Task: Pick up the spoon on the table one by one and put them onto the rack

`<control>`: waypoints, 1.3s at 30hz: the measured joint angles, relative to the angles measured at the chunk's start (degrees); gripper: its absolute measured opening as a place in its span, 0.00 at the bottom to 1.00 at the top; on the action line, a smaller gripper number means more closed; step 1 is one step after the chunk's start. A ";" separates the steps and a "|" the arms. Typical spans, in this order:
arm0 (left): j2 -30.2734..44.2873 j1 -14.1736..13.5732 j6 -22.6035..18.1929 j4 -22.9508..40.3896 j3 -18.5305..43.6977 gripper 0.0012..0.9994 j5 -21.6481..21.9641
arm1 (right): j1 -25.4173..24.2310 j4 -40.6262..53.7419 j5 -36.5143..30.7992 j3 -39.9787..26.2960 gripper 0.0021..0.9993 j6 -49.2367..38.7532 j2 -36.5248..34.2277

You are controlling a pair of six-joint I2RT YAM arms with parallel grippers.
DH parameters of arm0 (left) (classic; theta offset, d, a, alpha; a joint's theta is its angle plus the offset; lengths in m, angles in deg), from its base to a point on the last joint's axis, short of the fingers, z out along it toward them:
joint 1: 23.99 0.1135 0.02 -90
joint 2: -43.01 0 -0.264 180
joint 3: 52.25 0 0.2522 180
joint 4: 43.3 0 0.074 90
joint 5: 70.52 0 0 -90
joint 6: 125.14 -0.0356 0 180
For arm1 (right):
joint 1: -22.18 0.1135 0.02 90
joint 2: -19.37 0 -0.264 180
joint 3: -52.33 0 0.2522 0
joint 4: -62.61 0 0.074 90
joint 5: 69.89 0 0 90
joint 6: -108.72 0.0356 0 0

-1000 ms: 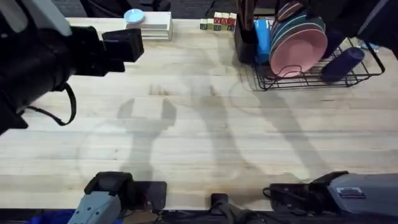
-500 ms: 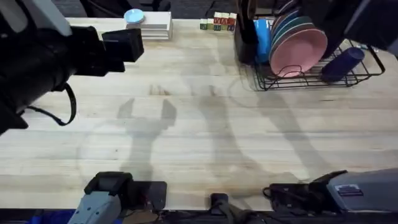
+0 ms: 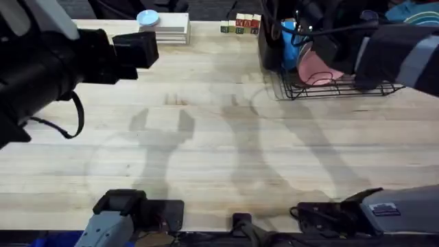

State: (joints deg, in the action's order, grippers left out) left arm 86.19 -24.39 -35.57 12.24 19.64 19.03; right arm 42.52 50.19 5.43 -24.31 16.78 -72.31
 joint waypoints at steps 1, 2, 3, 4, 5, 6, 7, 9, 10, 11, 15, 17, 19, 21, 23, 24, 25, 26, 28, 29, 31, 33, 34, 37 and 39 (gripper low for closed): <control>0.00 0.02 0.00 0.00 0.00 0.99 0.02 | 0.00 -0.08 -0.23 0.28 0.03 0.00 0.00; 0.00 0.02 0.00 0.00 0.00 0.99 0.02 | 0.00 -0.28 -0.47 0.65 0.03 0.00 0.00; 0.00 0.01 0.00 0.00 0.00 0.99 0.00 | 0.00 -0.40 -0.59 0.98 0.03 0.00 0.00; 0.00 0.00 0.00 0.00 0.00 0.99 0.00 | 0.00 -0.43 -0.70 1.39 0.03 0.00 0.00; 0.00 0.00 0.00 0.00 0.00 0.99 0.00 | 0.00 -0.45 -0.76 1.74 0.03 0.00 0.00; 0.00 0.02 0.00 0.00 0.00 0.99 0.02 | -0.21 -1.40 -0.79 2.97 0.03 0.00 -0.30; 0.00 0.00 0.00 0.00 0.00 0.99 0.00 | -0.29 -1.63 -0.79 3.14 0.03 0.02 -0.54; 0.00 0.02 0.00 0.00 0.00 0.99 0.00 | -0.43 -1.84 -0.81 3.26 0.03 0.00 -1.40; 0.00 0.00 0.00 0.00 0.00 0.99 0.00 | -0.44 -1.89 -0.81 3.27 0.03 0.00 -1.98; 0.00 0.01 0.00 0.00 0.00 0.99 0.00 | -0.50 -1.87 -0.83 3.30 0.03 0.00 -2.47; 0.00 0.00 0.00 0.00 0.00 0.99 0.00 | -0.52 -1.13 -0.94 3.56 0.03 0.00 -3.85; 0.00 0.00 0.00 0.00 0.00 0.99 0.00 | -0.52 -0.62 -0.96 3.59 0.03 0.00 -3.96; 0.00 0.00 0.00 0.00 0.00 0.99 0.00 | -0.52 0.54 -0.96 3.57 0.03 0.00 -3.96; 0.00 0.02 0.00 0.00 0.00 0.99 0.02 | -0.52 2.78 -0.96 3.57 0.03 0.00 -3.96; 0.00 0.00 0.00 0.00 0.00 0.99 0.00 | -0.52 4.59 -0.96 3.59 0.03 0.00 -3.96; 0.00 0.00 0.00 0.00 0.00 0.99 0.01 | -0.52 4.97 -0.96 3.59 0.03 0.00 -3.96; 0.00 0.00 0.00 0.00 0.00 0.99 0.00 | -0.52 5.14 -0.96 3.59 0.03 0.00 -3.96; 0.00 0.00 0.00 0.00 0.00 0.99 0.00 | -0.52 5.43 -0.96 3.59 0.03 0.00 -3.96; 0.00 0.00 0.00 0.00 0.00 0.99 0.00 | -0.66 7.97 -0.96 3.59 0.03 0.00 -3.96; 0.00 0.00 0.00 0.00 0.00 0.99 0.00 | -0.66 8.38 -0.96 3.59 0.03 0.00 -3.94; 0.00 0.02 0.00 0.00 0.00 0.99 0.00 | -0.66 8.45 -0.96 3.59 0.03 0.00 -3.94; 0.00 0.00 0.00 0.00 0.00 0.99 0.00 | -0.66 8.43 -0.96 3.59 0.04 0.00 -3.96; 0.00 0.02 0.00 0.00 0.00 0.99 0.00 | -0.66 8.43 -0.96 3.59 0.06 0.02 -3.96; 0.00 0.02 0.00 0.00 0.00 0.99 0.00 | -0.66 8.38 -0.96 3.59 0.13 0.00 -3.96; 0.00 0.00 0.00 0.00 0.00 0.99 0.00 | -0.66 8.35 -0.96 3.59 0.16 -0.01 -3.96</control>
State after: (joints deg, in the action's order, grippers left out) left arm 86.19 -24.39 -35.57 12.24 19.64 19.03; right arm 41.86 58.54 4.47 -20.72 16.77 -76.26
